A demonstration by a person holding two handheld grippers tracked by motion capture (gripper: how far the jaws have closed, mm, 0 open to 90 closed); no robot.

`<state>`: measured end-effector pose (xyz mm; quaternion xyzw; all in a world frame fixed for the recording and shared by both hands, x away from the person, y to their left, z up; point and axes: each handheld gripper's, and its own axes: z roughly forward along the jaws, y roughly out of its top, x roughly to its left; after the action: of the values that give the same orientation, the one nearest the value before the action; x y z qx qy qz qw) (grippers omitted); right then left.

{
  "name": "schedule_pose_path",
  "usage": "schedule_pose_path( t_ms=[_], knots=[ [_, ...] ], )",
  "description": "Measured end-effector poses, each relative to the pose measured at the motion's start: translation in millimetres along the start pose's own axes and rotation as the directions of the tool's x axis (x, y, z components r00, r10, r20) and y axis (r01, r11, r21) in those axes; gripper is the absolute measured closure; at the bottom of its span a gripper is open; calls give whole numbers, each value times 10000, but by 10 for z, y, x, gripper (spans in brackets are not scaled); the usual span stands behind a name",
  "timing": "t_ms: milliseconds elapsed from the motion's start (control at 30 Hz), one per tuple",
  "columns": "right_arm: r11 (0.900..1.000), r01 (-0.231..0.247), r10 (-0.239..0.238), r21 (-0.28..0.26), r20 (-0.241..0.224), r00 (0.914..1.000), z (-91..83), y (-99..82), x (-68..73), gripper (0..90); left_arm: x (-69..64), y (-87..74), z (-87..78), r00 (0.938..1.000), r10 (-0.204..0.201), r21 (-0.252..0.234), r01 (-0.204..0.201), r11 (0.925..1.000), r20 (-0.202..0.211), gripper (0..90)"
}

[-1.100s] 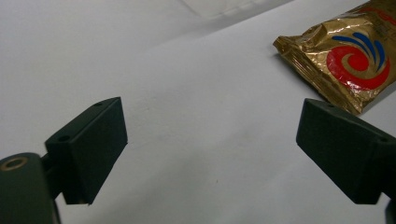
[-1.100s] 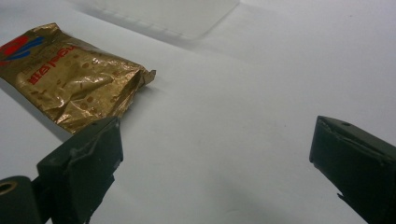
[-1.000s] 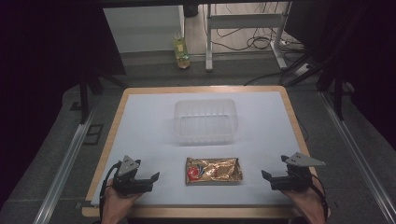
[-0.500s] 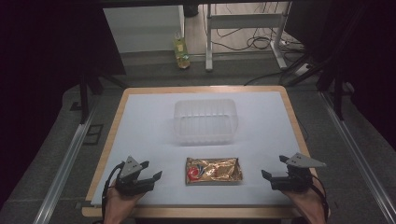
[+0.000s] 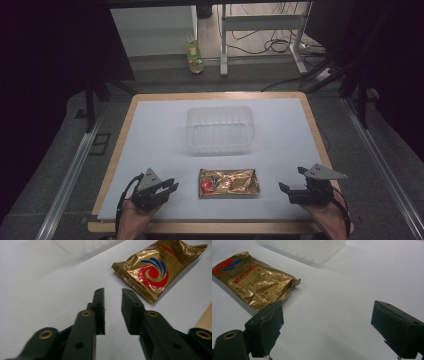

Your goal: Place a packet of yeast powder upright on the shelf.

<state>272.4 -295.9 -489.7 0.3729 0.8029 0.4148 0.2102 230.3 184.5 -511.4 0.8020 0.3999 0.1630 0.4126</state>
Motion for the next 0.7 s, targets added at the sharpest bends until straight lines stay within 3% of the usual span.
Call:
schedule_pose_path(
  t_ms=[167,567,700],
  knots=[
    [10000,67,-67,31,-4,10000,1,2,7,112,-35,22,21,9998,195,114,-196,9997,66,881],
    [10000,3,-2,86,-31,10000,7,1,36,112,-155,146,179,9968,587,-198,-577,9981,545,894],
    [9999,5,-4,160,-66,10000,12,2,49,120,-173,178,264,9947,650,-50,-648,9979,801,894]
  ],
)
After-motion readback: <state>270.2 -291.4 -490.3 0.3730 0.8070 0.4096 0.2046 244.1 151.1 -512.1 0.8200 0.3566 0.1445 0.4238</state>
